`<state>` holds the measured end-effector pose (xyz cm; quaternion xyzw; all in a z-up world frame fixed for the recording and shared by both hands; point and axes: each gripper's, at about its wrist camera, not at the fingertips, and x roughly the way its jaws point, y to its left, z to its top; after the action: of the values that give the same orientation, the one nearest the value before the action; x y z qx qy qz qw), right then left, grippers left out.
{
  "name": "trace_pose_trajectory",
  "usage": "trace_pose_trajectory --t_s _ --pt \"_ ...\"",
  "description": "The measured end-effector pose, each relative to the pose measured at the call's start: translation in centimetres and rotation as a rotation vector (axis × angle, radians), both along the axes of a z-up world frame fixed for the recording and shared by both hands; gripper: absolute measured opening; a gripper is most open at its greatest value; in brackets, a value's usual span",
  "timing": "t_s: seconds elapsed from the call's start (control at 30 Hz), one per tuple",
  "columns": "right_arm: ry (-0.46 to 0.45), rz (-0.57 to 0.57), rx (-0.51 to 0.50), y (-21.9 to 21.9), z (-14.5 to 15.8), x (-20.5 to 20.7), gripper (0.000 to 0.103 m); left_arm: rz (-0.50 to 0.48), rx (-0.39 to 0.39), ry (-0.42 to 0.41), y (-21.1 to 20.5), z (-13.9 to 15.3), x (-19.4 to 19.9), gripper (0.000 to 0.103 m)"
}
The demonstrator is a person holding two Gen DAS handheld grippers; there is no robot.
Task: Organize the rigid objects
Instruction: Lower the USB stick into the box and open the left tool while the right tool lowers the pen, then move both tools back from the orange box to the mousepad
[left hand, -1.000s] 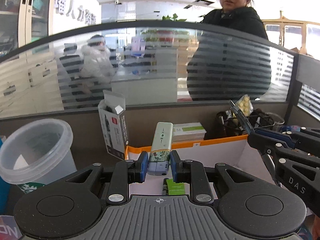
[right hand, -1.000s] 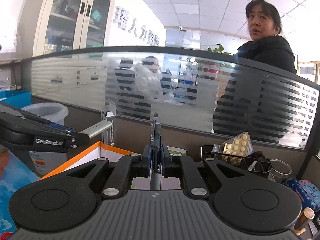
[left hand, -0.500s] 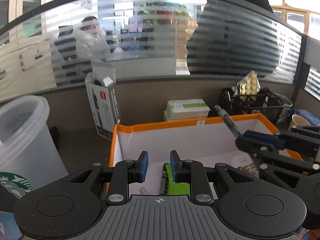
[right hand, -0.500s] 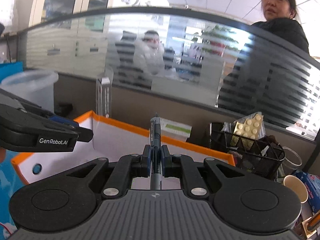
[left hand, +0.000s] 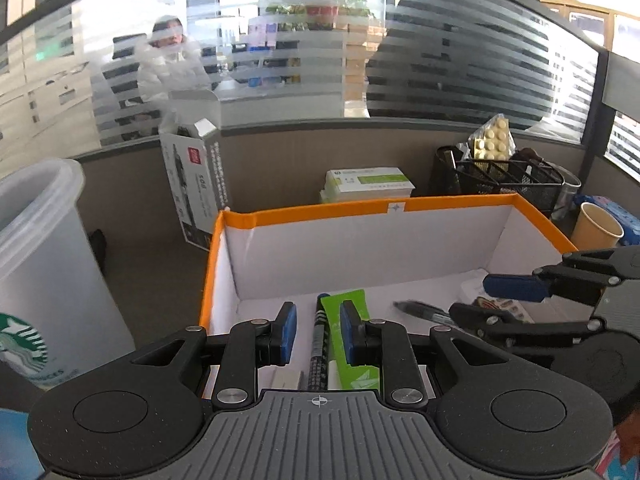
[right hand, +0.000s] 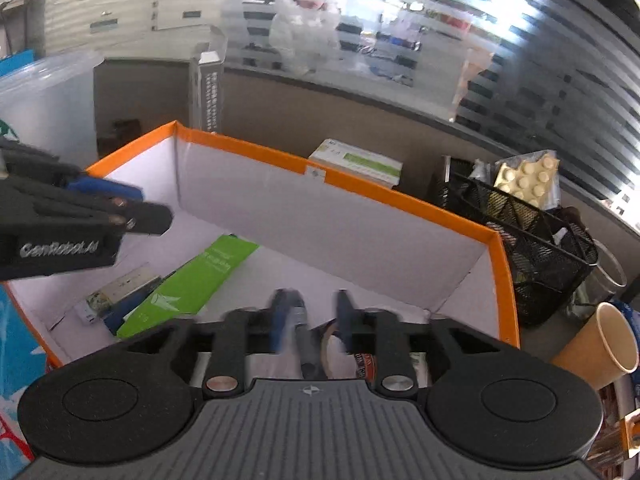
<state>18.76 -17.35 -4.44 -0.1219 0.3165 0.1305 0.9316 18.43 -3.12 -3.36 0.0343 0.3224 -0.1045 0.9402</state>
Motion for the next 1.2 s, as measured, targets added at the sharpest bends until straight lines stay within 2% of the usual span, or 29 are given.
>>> trace_pose_trajectory --t_s 0.1,0.17,0.2,0.23,0.3,0.37,0.4,0.43,0.53,0.67,0.73,0.77,0.83,0.97,1.0,1.1,1.2 --pt "-0.053 -0.020 0.024 -0.5 0.9 -1.0 0.029 0.002 -0.007 -0.028 0.7 0.8 -1.4 0.026" --pt "-0.112 -0.027 0.037 -1.0 2.0 -2.5 0.033 0.003 -0.026 -0.045 1.6 1.4 -2.6 0.040" --pt "-0.139 -0.030 0.042 -1.2 2.6 -3.4 0.034 0.007 -0.030 -0.060 1.9 1.7 -3.2 0.054" --pt "-0.170 -0.026 0.047 -1.5 3.2 -4.5 0.035 0.012 -0.028 -0.080 2.3 2.0 -4.1 0.061" --pt "-0.216 -0.016 0.061 -2.0 4.4 -6.9 0.039 0.013 -0.009 -0.124 2.8 2.4 -5.9 0.061" --pt "-0.226 0.024 0.088 -2.5 5.1 -9.5 0.043 0.013 0.010 -0.148 3.2 2.4 -7.5 0.069" --pt "-0.212 0.055 0.119 -2.6 5.1 -10.8 0.046 0.016 0.012 -0.148 3.4 2.3 -8.2 0.074" --pt "-0.182 0.093 0.152 -2.6 4.8 -11.9 0.051 0.016 0.007 -0.145 3.7 2.1 -8.8 0.075" --pt "-0.027 0.214 0.223 -1.4 1.7 -13.7 0.051 0.007 0.004 -0.112 4.3 0.9 -10.3 0.080" --pt "0.077 0.216 0.131 1.1 -2.6 -12.9 0.051 0.031 0.013 -0.022 4.9 -1.6 -10.8 0.081" --pt "0.122 0.231 0.143 1.6 -3.7 -12.2 0.053 0.053 0.013 0.017 5.6 -2.6 -11.1 0.081" --pt "0.130 0.234 0.149 1.7 -3.9 -11.8 0.056 0.062 0.018 0.026 5.9 -2.9 -11.4 0.081" --pt "0.127 0.230 0.136 1.7 -4.3 -11.6 0.070 0.085 0.027 0.040 6.7 -3.6 -11.8 0.083" --pt "0.142 0.217 0.133 1.8 -5.1 -10.2 0.074 0.125 0.013 0.072 8.1 -4.7 -12.1 0.085" --pt "0.152 0.222 0.144 1.9 -5.2 -10.2 0.083 0.130 0.010 0.079 8.4 -4.8 -12.2 0.085" --pt "0.156 0.217 0.142 2.8 -5.4 -11.0 0.086 0.149 -0.001 0.088 9.2 -5.1 -12.3 0.086" --pt "0.158 0.275 0.130 4.1 -5.5 -13.0 0.087 0.170 -0.005 0.084 9.9 -5.0 -12.6 0.090"
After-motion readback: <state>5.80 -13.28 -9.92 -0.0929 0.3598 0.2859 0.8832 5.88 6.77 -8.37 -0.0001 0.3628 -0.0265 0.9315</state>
